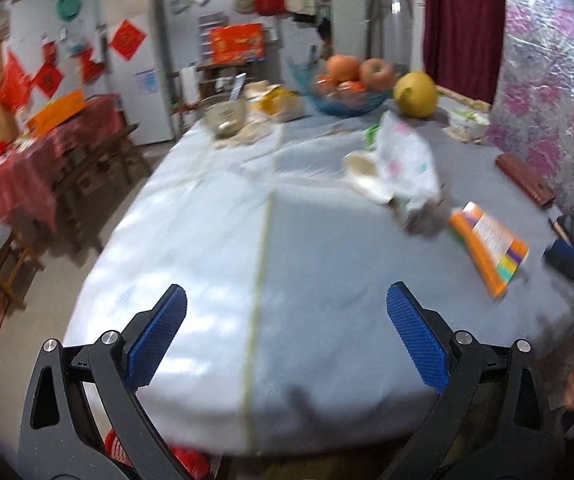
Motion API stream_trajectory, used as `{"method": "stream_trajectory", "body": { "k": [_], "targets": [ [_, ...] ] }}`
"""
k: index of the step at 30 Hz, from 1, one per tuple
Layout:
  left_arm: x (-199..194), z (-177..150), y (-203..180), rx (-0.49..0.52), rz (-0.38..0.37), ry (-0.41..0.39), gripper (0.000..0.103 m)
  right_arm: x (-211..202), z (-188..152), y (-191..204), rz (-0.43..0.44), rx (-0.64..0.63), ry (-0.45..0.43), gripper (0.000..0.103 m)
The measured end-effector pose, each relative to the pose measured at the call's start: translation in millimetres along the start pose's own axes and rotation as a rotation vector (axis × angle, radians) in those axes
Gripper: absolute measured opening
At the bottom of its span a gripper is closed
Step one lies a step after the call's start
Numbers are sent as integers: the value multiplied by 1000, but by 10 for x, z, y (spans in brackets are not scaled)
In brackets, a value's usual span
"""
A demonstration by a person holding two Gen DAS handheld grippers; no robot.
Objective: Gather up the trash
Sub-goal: 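Close the left tool on the white tissue while the right tool grasps the orange snack box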
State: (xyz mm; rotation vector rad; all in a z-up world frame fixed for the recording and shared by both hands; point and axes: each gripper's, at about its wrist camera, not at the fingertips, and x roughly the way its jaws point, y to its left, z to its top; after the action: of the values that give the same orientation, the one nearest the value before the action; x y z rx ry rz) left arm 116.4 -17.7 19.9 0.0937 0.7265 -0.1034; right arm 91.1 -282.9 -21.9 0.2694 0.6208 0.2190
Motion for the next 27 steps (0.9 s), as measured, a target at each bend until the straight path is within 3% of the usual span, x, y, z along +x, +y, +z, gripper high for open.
{"method": "stream_trajectory", "body": {
  "k": [9,17,23,27],
  "targets": [
    [692,737,-846,130,-113,-13,96,57,16,-352,-28,12,-21,89],
    [1361,920,-1285,228,-47,23,96,69,40,-574,-20,60,-37,89],
    [1344,861,-888,182,12,-11,91,97,24,-571,6,79,-28,89],
    [1129,717,-152,29,30,-2,90,123,13,-489,37,69,-24,89]
  ]
}}
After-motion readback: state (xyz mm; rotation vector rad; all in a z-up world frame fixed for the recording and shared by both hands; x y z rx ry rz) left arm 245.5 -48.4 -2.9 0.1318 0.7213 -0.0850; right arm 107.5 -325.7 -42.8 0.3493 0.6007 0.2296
